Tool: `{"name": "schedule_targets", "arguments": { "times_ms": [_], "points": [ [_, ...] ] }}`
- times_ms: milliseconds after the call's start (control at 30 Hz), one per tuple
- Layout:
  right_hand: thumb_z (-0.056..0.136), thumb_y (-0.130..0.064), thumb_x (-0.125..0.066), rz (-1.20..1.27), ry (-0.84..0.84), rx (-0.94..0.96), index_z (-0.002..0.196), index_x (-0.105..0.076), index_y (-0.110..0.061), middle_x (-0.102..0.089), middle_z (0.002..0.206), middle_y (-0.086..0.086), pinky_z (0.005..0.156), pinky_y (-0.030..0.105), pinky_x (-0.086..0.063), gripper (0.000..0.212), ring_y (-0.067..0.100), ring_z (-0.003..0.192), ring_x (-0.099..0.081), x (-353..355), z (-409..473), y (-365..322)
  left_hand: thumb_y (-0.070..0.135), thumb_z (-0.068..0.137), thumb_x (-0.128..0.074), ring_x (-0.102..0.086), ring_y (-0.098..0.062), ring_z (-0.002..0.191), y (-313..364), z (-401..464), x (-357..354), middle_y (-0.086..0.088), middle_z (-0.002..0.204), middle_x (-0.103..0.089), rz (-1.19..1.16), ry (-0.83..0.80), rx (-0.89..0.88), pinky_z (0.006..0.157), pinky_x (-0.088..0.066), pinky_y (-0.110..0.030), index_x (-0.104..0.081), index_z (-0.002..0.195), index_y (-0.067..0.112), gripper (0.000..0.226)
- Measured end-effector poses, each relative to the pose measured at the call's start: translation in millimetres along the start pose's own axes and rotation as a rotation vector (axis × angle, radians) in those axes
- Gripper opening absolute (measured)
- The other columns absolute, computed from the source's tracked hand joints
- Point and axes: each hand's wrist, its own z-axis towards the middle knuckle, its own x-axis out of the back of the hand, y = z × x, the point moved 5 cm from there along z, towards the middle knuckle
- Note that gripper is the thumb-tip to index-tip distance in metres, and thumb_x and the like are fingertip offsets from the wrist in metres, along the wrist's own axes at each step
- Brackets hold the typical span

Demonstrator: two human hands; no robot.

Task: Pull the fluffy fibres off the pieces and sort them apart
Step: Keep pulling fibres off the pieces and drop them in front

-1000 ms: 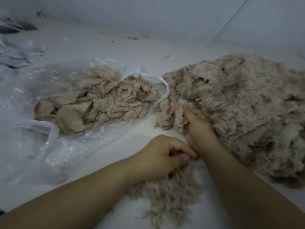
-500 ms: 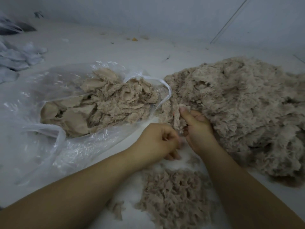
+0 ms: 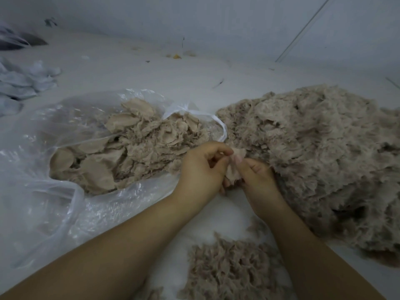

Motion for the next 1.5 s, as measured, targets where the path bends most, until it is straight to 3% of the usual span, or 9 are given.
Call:
{"name": "schedule_targets", "arguments": {
  "times_ms": [300,533,633,733,833,933,1067,1233,1500],
  "points": [
    [0.084,-0.022,-0.065,-0.139,-0.21,0.008,0.068,-0.059,0.005,-0.052,0.065,0.009,0.058,0.021,-0.04,0.033,0.014,0.063,-0.046,0,0,5,-0.002,0.092,-0.058,-0.056,-0.004,0.039,-12,11,16,0.012,0.045,-0.06,0.104,0.072,0.101,0.042,-0.043,-0.015,-0.069,0.083,0.019,0.026],
    [0.078,-0.022,-0.071,-0.154,-0.274,-0.039,0.066,-0.062,0.0,-0.053,0.067,0.013,0.064,0.033,-0.036,0.027,0.02,0.067,-0.044,1,-2,3,0.0,0.091,-0.061,-0.057,-0.003,0.042,-11,15,16,0.015,0.049,-0.061,0.15,0.119,0.08,0.046,-0.047,-0.02,-0.07,0.082,0.026,0.029],
    [0.073,-0.024,-0.075,-0.206,-0.305,-0.057,0.068,-0.075,-0.021,-0.062,0.062,-0.002,0.053,0.021,-0.04,0.006,0.009,0.058,-0.05,-1,-5,1,-0.001,0.089,-0.061,-0.062,-0.007,0.054,-1,19,33,0.016,0.061,-0.065,0.277,0.23,-0.059,0.058,-0.053,-0.027,-0.076,0.087,0.017,0.023],
    [0.071,-0.024,-0.077,-0.22,-0.309,-0.057,0.068,-0.075,-0.025,-0.056,0.063,0.007,0.051,0.022,-0.037,0.004,0.015,0.058,-0.045,-2,-6,0,-0.008,0.082,-0.062,-0.064,-0.023,0.071,13,30,55,-0.005,0.076,-0.069,0.697,0.276,-0.37,0.067,-0.052,-0.034,-0.075,0.087,0.001,0.017],
    [0.072,-0.023,-0.076,-0.2,-0.27,-0.085,0.073,-0.076,-0.023,-0.058,0.064,0.005,0.053,0.024,-0.039,0.001,0.014,0.059,-0.048,-1,-5,0,-0.016,0.08,-0.061,-0.063,-0.033,0.07,7,39,66,-0.022,0.073,-0.067,0.882,0.224,-0.382,0.066,-0.054,-0.041,-0.074,0.083,-0.007,0.016],
    [0.074,-0.027,-0.073,-0.191,-0.228,-0.096,0.075,-0.076,-0.023,-0.062,0.068,0.009,0.059,0.031,-0.041,0.004,0.019,0.064,-0.051,0,-4,1,-0.006,0.085,-0.062,-0.061,-0.023,0.071,-4,40,71,-0.012,0.079,-0.068,0.693,0.253,-0.154,0.071,-0.053,-0.032,-0.074,0.097,0.0,0.018],
    [0.08,-0.038,-0.064,-0.184,-0.189,-0.085,0.079,-0.078,-0.023,-0.066,0.072,0.016,0.062,0.029,-0.045,0.02,0.015,0.066,-0.055,-1,-2,-1,-0.008,0.085,-0.065,-0.058,-0.016,0.048,-16,40,56,-0.008,0.058,-0.066,-0.038,0.137,0.186,0.047,-0.048,-0.023,-0.076,0.088,0.016,0.026],
    [0.083,-0.037,-0.062,-0.073,-0.148,-0.123,0.079,-0.072,-0.001,-0.057,0.066,0.008,0.057,0.021,-0.042,0.037,0.012,0.061,-0.048,-2,1,-4,-0.012,0.085,-0.063,-0.055,-0.017,0.045,-11,32,27,-0.02,0.059,-0.06,-0.118,-0.117,0.189,0.044,-0.045,-0.022,-0.075,0.089,0.01,0.026],
    [0.089,-0.013,-0.063,-0.018,-0.077,-0.172,0.055,-0.066,-0.02,-0.056,0.056,0.002,0.057,0.022,-0.043,0.035,0.01,0.055,-0.049,2,3,-2,0.011,0.075,-0.081,-0.051,-0.026,0.038,-19,14,17,-0.019,0.058,-0.059,-0.205,-0.141,0.311,0.037,-0.039,-0.024,-0.053,0.105,0.003,0.041]
  ]
}}
